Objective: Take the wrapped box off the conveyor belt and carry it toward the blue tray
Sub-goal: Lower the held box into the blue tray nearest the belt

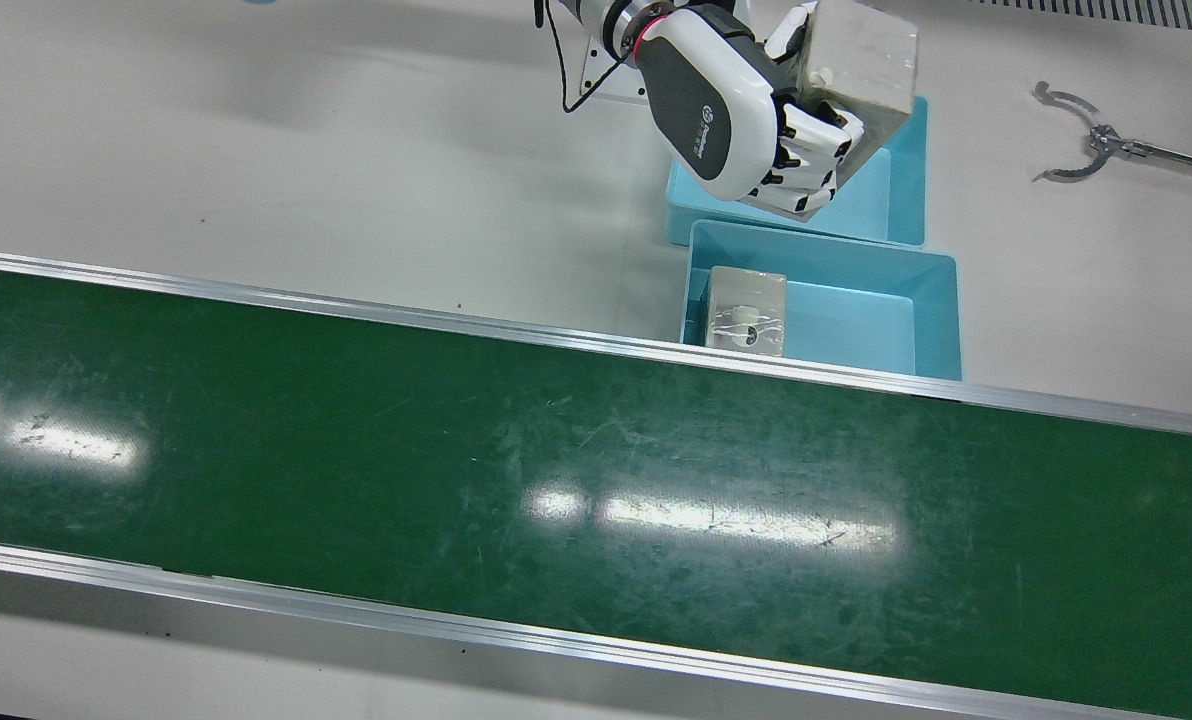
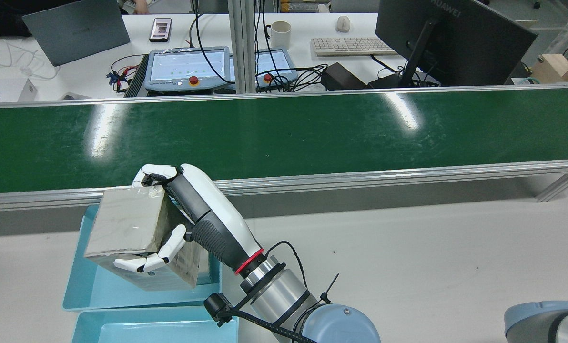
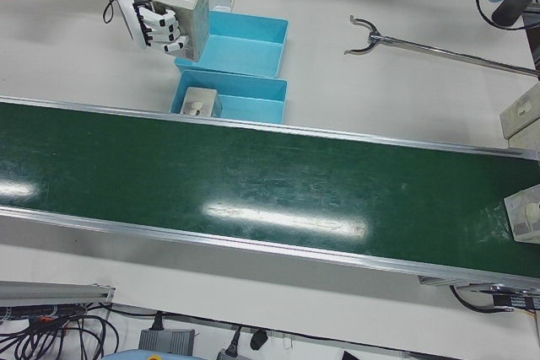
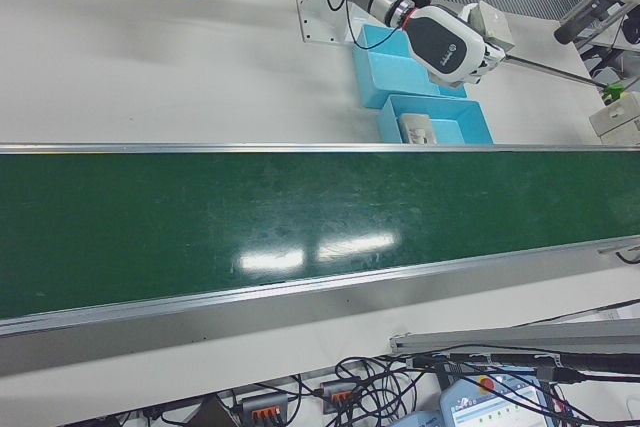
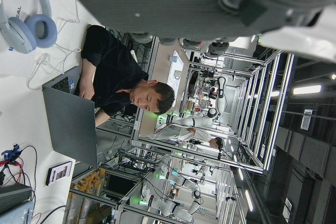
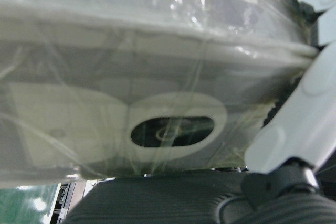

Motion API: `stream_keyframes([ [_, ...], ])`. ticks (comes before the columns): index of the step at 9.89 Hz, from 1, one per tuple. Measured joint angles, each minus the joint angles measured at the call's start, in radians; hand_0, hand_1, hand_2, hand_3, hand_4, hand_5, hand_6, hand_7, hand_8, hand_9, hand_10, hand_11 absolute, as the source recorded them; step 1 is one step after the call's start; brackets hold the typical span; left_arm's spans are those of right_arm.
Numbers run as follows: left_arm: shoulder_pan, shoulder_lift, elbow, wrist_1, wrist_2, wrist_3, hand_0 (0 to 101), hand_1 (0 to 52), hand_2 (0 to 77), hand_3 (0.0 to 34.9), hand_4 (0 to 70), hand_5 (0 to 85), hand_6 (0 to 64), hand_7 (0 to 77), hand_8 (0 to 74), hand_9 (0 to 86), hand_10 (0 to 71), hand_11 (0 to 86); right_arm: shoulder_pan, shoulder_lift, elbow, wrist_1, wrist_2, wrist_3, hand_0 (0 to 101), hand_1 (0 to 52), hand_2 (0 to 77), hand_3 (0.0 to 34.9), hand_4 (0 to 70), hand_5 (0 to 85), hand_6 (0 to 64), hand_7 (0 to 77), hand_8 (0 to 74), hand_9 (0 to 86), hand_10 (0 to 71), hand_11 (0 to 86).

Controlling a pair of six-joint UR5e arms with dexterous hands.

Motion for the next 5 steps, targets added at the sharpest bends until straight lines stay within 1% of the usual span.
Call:
stream_keyframes([
  [1,0.000,0.000,0.000,0.000,0.000,0.000,0,0.0,1.1,0.0,0.0,1.1,0.0,0.5,0.0,0.0,0.0,0.0,-0.002,-0.002,-0.006,0.000,0.006,-0.002,47,0.0,42.5,0.0,33.8,74.2,55.1,73.1,60.0,78.5,38.2,53.5],
  [2,0.000,0.000,0.000,0.000,0.000,0.000,0,0.0,1.1,0.0,0.0,1.1,0.0,0.5,0.0,0.0,0.0,0.0,-0.004,-0.003,-0.010,0.001,0.009,-0.002,47,0.0,43.1,0.0,33.8,76.9,56.7,74.7,56.7,79.1,33.3,49.1],
  [3,0.000,0.000,0.000,0.000,0.000,0.000,0,0.0,1.1,0.0,0.0,1.1,0.0,0.0,0.0,0.0,0.0,0.0,-0.004,-0.004,-0.009,0.001,0.010,-0.001,47,0.0,43.1,0.0,34.9,79.6,57.8,77.4,50.7,79.6,27.3,40.9],
  [4,0.000,0.000,0.000,0.000,0.000,0.000,0,0.0,1.1,0.0,0.0,1.1,0.0,0.0,0.0,0.0,0.0,0.0,-0.003,-0.005,-0.006,0.002,0.010,0.001,47,0.5,37.1,0.0,28.4,81.8,57.8,77.4,39.8,76.4,16.4,31.6],
  [5,0.000,0.000,0.000,0.000,0.000,0.000,0,0.0,0.5,0.0,0.0,1.1,0.0,0.5,0.0,0.0,0.5,0.0,-0.003,-0.007,-0.001,0.002,0.011,0.004,48,1.1,29.5,0.0,16.9,80.7,55.1,77.4,28.9,29.5,9.8,20.7],
])
